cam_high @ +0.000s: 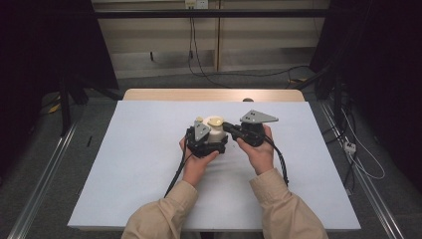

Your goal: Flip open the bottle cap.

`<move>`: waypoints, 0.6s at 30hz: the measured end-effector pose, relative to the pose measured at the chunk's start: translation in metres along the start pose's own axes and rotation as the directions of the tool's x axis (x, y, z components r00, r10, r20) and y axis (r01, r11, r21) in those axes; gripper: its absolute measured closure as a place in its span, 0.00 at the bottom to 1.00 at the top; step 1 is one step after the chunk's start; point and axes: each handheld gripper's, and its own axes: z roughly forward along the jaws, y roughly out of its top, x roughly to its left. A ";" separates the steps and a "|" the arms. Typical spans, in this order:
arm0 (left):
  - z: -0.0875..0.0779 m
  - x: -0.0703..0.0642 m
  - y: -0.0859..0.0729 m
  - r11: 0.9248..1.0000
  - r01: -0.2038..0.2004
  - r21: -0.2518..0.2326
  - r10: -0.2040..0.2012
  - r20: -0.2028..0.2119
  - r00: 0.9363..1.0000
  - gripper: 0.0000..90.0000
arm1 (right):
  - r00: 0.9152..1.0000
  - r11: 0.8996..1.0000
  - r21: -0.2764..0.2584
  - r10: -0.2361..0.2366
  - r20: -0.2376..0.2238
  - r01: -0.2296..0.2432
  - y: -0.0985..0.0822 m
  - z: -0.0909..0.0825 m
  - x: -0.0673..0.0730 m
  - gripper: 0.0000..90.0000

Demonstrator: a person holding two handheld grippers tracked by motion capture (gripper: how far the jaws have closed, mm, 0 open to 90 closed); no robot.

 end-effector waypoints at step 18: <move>0.000 0.000 0.000 1.000 -0.001 0.002 0.001 -0.002 1.000 0.06 | 1.000 1.000 -0.021 -0.010 0.001 0.010 0.007 0.002 0.000 1.00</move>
